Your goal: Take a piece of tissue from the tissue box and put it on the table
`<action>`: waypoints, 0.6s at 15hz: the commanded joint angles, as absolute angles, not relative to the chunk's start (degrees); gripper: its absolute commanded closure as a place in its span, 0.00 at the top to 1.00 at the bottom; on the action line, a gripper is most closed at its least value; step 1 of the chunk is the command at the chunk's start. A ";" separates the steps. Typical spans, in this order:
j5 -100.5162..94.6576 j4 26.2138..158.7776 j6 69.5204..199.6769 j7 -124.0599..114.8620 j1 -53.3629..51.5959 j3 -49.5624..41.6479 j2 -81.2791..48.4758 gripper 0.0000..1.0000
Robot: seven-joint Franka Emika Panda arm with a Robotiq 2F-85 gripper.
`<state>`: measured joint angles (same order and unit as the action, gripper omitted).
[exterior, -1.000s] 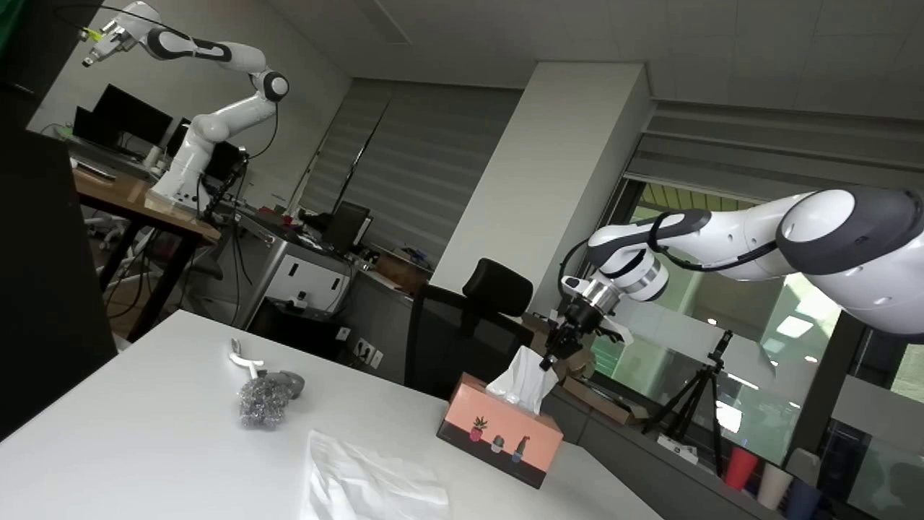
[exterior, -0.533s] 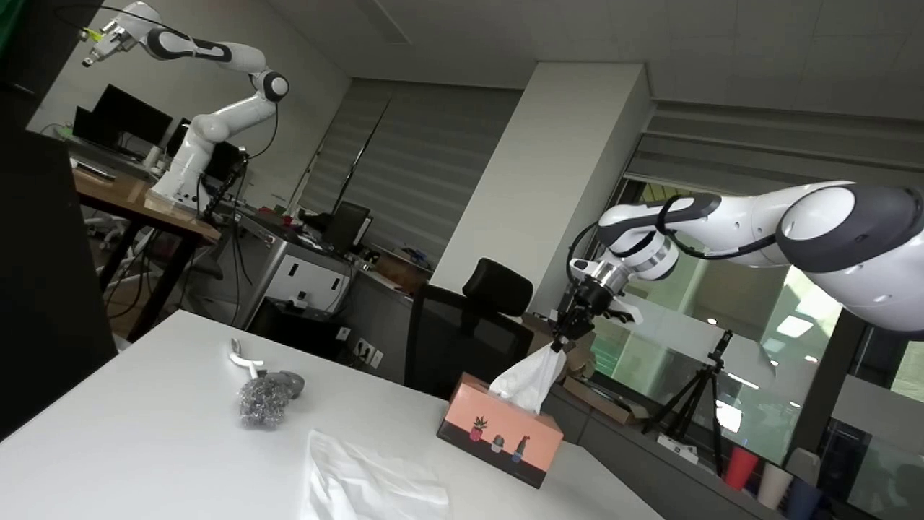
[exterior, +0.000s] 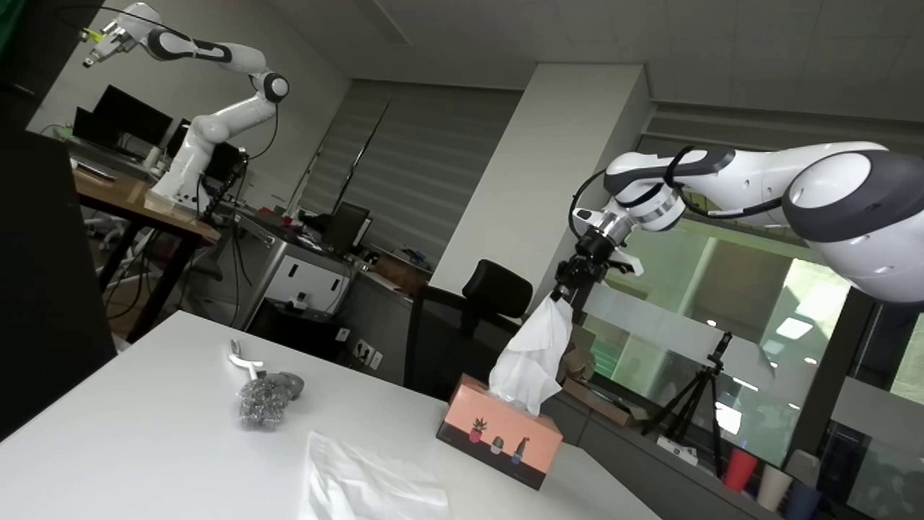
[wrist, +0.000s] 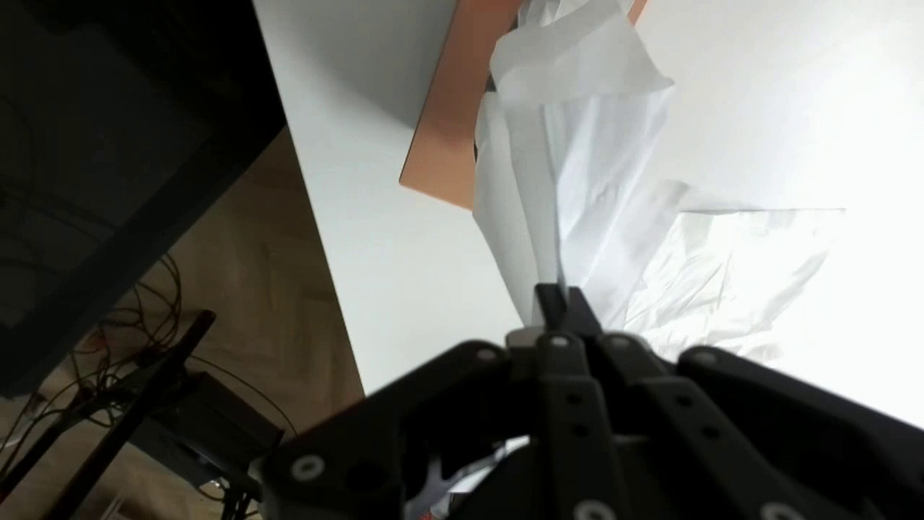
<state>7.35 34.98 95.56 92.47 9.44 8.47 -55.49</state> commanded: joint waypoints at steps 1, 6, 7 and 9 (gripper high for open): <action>6.25 34.43 95.22 93.79 6.33 8.81 -52.62 0.00; 6.66 36.47 96.12 96.85 0.62 10.25 -49.98 0.00; 6.87 36.68 95.84 97.53 -0.21 10.53 -49.94 0.00; 7.67 37.27 95.19 98.83 -1.11 11.41 -50.30 0.00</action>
<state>7.08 35.29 95.92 96.34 -0.70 10.25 -51.29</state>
